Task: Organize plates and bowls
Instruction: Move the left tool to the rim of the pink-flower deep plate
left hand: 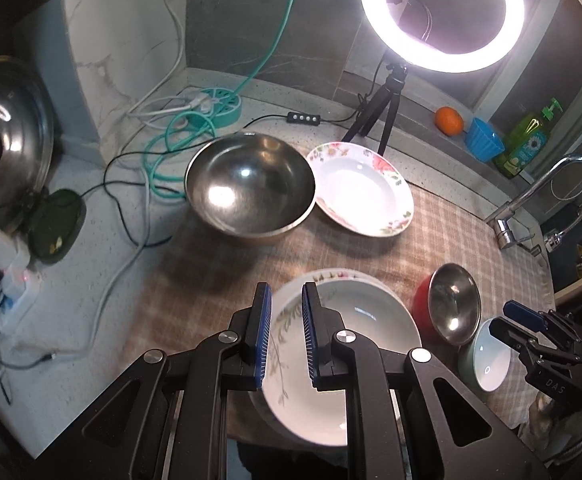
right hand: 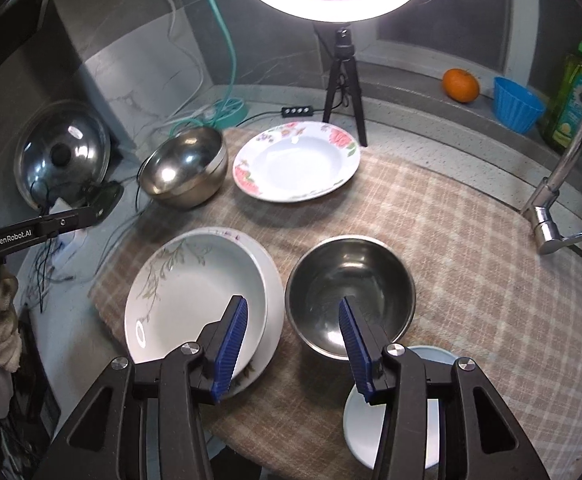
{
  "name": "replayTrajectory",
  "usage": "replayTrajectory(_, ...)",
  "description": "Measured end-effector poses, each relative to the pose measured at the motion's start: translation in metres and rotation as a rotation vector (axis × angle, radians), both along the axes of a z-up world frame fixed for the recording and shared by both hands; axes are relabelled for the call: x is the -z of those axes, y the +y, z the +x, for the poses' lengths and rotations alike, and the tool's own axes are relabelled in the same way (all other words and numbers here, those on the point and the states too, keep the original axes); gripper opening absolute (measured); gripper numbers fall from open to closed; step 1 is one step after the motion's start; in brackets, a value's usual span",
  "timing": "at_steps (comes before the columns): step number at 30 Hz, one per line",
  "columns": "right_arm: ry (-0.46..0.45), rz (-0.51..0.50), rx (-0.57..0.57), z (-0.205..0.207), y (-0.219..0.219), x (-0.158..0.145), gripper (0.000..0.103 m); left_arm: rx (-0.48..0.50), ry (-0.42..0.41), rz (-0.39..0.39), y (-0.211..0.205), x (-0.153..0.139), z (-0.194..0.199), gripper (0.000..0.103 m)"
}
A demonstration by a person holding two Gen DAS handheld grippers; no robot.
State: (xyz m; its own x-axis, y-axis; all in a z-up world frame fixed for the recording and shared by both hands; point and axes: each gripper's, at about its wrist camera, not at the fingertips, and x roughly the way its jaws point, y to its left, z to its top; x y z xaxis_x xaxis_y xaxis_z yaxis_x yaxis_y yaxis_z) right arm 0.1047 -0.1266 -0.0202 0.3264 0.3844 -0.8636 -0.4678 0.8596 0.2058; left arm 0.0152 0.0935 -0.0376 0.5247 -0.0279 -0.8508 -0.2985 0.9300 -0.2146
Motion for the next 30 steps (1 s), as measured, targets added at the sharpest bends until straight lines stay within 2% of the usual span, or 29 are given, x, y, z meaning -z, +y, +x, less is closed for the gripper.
replayTrajectory(8,0.042,0.051,0.124,0.022,0.014,-0.008,0.044,0.144,0.020,-0.027,0.030,-0.004,0.047,0.014)
replayTrajectory(12,0.095,0.100,0.204,0.035,0.017,-0.007,0.044,0.216,0.039,-0.059,0.044,-0.004,0.077,0.014)
replayTrajectory(18,0.127,0.145,0.310,0.054,0.025,-0.006,0.044,0.311,0.063,-0.058,0.055,0.001,0.127,0.014)
replayTrajectory(25,0.153,0.152,0.432,0.082,0.027,0.007,0.044,0.415,0.101,-0.061,0.048,0.022,0.179,0.014)
replayTrajectory(30,0.173,0.147,0.493,0.101,0.026,0.022,0.043,0.432,0.134,-0.092,0.044,0.038,0.203,0.014)
